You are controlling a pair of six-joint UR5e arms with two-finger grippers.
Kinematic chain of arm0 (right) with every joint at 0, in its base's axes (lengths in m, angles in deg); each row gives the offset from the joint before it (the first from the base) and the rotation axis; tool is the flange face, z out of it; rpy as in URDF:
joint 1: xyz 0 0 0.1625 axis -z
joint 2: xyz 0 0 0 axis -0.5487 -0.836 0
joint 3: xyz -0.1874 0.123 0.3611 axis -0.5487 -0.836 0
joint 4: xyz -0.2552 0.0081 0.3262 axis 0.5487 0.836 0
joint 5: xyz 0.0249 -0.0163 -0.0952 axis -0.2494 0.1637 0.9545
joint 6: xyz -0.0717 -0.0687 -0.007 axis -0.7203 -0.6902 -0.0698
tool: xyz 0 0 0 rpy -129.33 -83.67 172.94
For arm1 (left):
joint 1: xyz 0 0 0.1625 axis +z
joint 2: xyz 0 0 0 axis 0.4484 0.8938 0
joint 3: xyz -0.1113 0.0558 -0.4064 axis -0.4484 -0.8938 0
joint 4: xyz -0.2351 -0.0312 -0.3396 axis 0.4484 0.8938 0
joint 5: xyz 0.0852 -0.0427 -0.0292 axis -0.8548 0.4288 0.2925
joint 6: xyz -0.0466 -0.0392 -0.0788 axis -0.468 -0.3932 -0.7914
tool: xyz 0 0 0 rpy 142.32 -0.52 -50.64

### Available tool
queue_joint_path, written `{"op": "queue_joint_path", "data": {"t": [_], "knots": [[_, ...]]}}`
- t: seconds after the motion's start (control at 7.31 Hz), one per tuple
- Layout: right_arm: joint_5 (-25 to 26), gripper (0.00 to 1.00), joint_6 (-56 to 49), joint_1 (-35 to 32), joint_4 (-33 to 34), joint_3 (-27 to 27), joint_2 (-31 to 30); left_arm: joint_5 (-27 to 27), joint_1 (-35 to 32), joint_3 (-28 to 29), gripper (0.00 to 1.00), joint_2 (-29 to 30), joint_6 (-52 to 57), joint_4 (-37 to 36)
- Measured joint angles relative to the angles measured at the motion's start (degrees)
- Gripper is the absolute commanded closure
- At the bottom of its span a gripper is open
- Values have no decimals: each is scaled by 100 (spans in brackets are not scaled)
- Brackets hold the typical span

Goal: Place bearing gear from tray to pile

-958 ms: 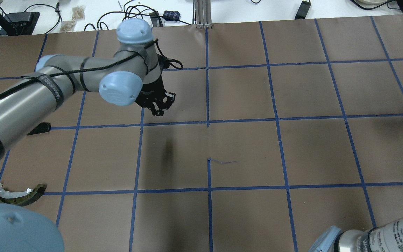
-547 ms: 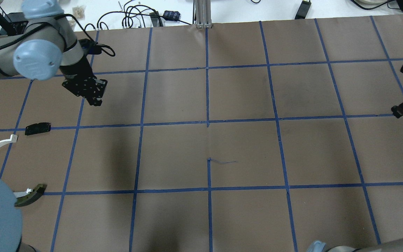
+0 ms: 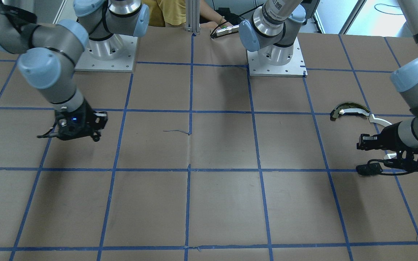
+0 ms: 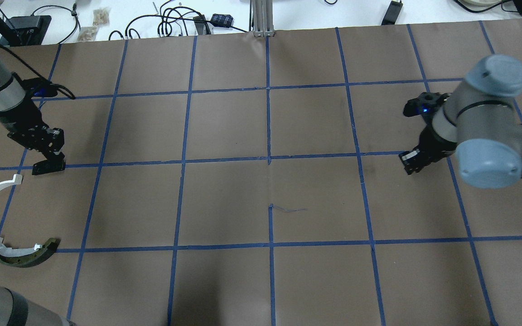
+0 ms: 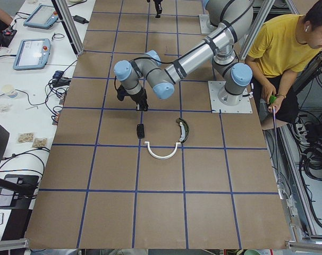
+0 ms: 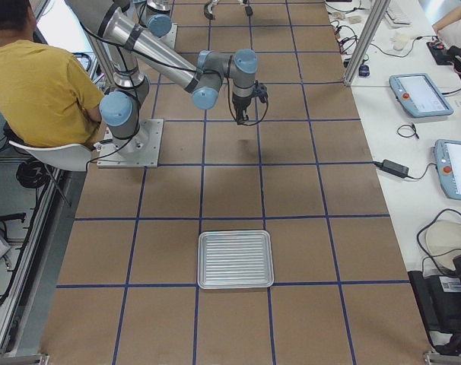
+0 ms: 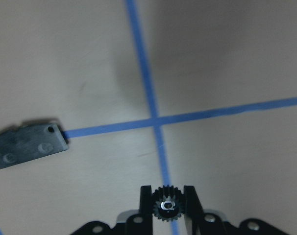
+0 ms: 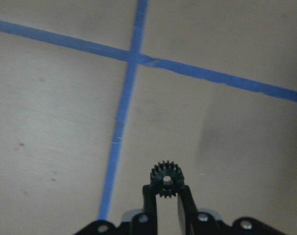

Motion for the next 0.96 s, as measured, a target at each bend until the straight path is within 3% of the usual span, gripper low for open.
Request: {"op": "queue_joint_path", "data": {"t": [0.41, 0.82, 0.96], "knots": [[-200, 100, 2319, -1873, 598, 78, 261, -347, 526, -124, 100, 284, 373, -366], [-478, 100, 3699, -2879, 1525, -159, 921, -442, 585, -146, 100, 617, 413, -648], [-495, 25, 3947, -3026, 1660, -333, 1069, -457, 603, -153, 100, 698, 411, -670]]}}
